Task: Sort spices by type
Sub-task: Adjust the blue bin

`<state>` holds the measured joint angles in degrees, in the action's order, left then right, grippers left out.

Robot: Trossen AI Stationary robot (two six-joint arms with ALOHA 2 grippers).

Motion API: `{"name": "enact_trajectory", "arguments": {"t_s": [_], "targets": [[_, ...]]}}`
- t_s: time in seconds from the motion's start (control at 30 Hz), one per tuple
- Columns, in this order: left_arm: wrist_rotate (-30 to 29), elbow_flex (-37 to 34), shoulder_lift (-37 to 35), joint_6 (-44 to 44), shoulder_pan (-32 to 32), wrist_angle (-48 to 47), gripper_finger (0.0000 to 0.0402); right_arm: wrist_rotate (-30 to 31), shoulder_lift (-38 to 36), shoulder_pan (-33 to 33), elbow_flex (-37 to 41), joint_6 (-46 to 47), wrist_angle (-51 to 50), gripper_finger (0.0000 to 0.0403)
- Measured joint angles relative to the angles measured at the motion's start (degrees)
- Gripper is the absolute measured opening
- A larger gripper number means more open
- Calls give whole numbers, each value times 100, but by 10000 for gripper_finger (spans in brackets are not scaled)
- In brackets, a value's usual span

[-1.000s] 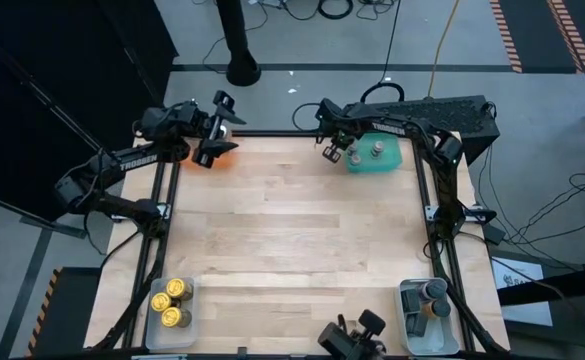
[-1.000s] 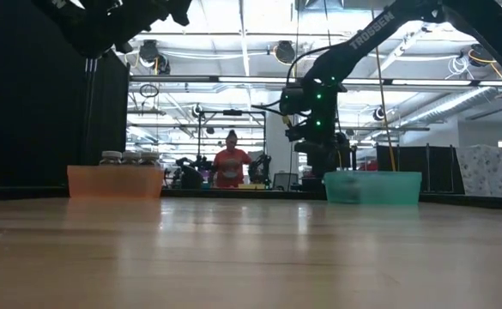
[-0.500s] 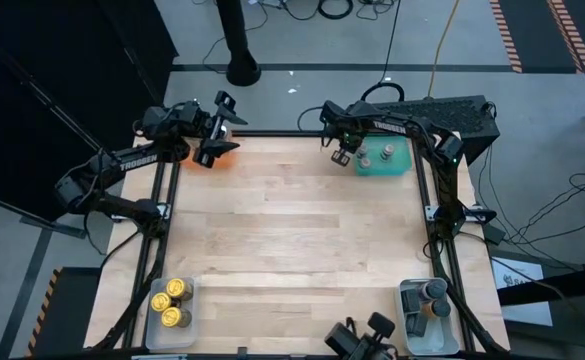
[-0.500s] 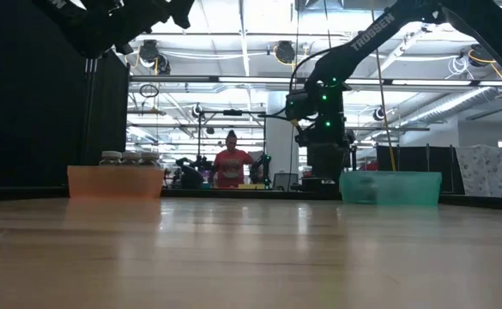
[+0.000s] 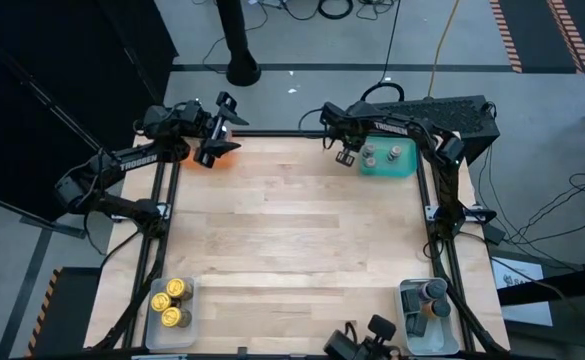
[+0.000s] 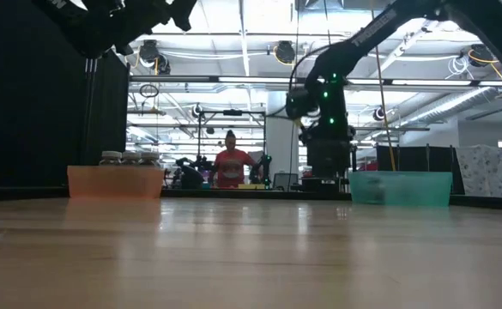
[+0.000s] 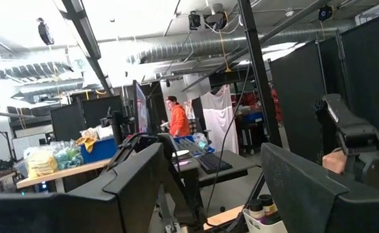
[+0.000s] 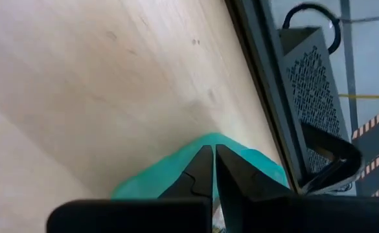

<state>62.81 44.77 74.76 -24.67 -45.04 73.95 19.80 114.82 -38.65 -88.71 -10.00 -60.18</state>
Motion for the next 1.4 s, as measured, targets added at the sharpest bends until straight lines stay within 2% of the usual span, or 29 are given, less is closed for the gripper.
{"name": "enact_trajectory", "arguments": {"t_s": [0.23, 0.37, 0.47, 0.53, 0.6, 0.67, 0.8, 0.97, 1.4], "targets": [[0, 0, 0, 7, 0, 0, 265, -198, -736, 443, 0, 635, -428, 0], [2, 0, 0, 7, 0, -91, 265, -1383, -1137, 773, 213, 1117, -1012, 0], [14, 0, 0, 7, 0, -236, 265, -2309, -1506, 984, 882, 1154, -1078, 0], [20, 0, 0, 7, 0, -324, 265, -2649, -1784, 1048, 1518, 1296, -1115, 0], [22, 0, 0, 34, 0, -407, 265, -2511, -2054, 1010, 2193, 1557, -1122, 0], [20, 0, 0, 132, 0, -440, 265, -2062, -2312, 895, 2708, 1817, -1086, 0], [-122, 0, 0, 333, 30, -424, 265, -1362, -2635, 552, 3260, 2152, -783, 0], [-243, 2, 0, 402, 80, -427, 265, -835, -2703, 158, 3429, 2098, -573, 0], [-260, 2, 2, 404, 94, -617, 265, -472, -2701, -584, 3440, 1498, -81, 0]]}}
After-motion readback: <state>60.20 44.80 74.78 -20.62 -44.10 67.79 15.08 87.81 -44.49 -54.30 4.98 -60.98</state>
